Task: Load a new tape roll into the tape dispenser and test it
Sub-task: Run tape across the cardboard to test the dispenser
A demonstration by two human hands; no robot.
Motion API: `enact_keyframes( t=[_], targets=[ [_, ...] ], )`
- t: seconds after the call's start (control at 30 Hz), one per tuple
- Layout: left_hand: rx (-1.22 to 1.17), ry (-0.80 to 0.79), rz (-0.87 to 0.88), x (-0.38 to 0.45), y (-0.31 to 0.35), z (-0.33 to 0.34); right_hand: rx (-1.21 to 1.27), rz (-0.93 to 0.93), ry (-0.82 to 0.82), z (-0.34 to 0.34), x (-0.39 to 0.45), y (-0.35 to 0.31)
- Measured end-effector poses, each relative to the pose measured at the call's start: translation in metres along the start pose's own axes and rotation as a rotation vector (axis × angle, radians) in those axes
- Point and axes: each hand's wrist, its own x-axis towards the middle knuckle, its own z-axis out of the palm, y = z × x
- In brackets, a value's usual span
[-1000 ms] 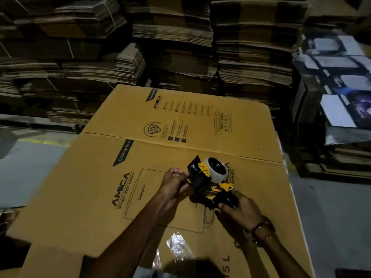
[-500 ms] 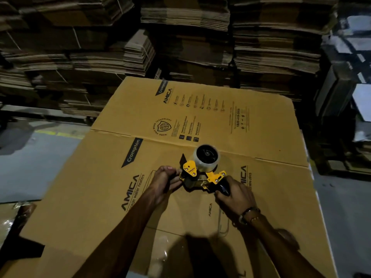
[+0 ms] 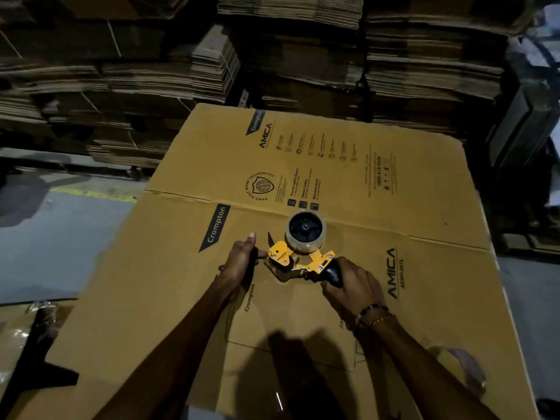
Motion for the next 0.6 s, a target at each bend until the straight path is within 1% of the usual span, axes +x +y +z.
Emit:
enact_keyframes(
  t=[0.07, 0.13, 0.2, 0.3, 0.4, 0.5, 0.6],
  targets=[
    [0.036, 0.037, 0.036, 0.000, -0.002, -0.004, -0.036, 0.010, -0.009, 0.000, 0.001, -0.002],
    [0.097, 0.133, 0.075, 0.002, -0.010, -0.006, -0.063, 0.013, -0.021, 0.001, 0.001, -0.003],
    [0.192, 0.191, 0.194, 0.002, -0.013, -0.004, -0.057, 0.000, -0.041, 0.000, 0.000, -0.002],
    [0.234, 0.199, 0.346, -0.007, -0.004, 0.007, 0.045, -0.013, -0.024, -0.005, -0.005, 0.006],
    [0.284, 0.167, 0.447, -0.017, 0.002, 0.021, 0.142, 0.042, 0.039, -0.017, -0.016, 0.019],
    [0.396, 0.152, 0.559, -0.024, 0.006, 0.033, 0.163, 0.103, 0.116, -0.031, -0.036, 0.038],
    [0.366, 0.160, 0.576, -0.027, 0.008, 0.033, 0.120, 0.115, 0.116, -0.036, -0.054, 0.056]
  ],
)
